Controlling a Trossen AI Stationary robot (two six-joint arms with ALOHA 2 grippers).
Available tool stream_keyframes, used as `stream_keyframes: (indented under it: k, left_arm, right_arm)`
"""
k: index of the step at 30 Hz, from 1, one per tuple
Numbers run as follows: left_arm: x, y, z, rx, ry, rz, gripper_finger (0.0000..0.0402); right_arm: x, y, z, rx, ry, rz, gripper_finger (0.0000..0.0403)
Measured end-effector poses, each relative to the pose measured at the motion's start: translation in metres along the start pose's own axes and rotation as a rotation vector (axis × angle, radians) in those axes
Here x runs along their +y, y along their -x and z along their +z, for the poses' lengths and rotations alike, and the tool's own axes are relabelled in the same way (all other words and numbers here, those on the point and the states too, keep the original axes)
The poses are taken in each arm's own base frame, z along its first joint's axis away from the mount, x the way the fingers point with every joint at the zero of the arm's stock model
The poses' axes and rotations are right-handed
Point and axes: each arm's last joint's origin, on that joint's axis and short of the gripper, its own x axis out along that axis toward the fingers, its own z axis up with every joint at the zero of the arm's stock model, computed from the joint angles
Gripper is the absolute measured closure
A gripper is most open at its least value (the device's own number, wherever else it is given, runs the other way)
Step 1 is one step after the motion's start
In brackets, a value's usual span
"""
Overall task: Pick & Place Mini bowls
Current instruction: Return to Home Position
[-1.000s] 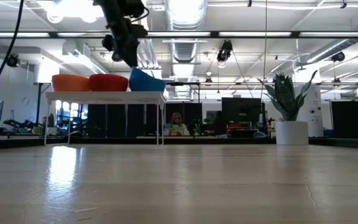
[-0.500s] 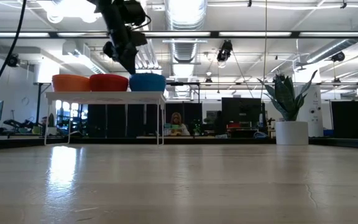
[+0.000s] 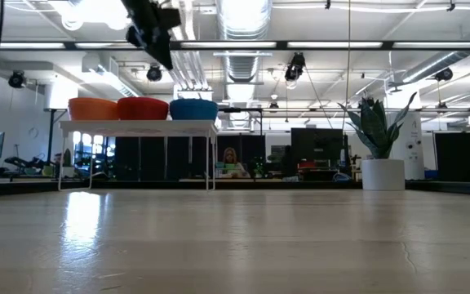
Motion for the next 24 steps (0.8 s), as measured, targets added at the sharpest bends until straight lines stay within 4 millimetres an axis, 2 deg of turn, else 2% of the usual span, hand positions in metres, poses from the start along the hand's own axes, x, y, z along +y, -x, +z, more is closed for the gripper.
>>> stream_keyframes:
  k: [5,12,18,24]
  left_arm:
    - [-0.010,0.039,-0.008,-0.097,-0.045,-0.041,0.0401]
    - [-0.026,0.082,-0.035,-0.203,-0.130,-0.126,0.0401]
    - [-0.037,0.100,-0.065,-0.299,-0.174,-0.206,0.0401]
    - [-0.042,0.105,-0.099,-0.371,-0.202,-0.272,0.0401]
  right_arm:
    - [-0.005,0.005,0.000,-0.012,-0.011,0.002,0.0376]
    - [-0.022,0.026,-0.002,-0.074,-0.066,0.016,0.0376]
    - [-0.042,0.051,-0.006,-0.147,-0.125,0.021,0.0376]
    - [-0.057,0.070,-0.015,-0.198,-0.211,0.042,0.0376]
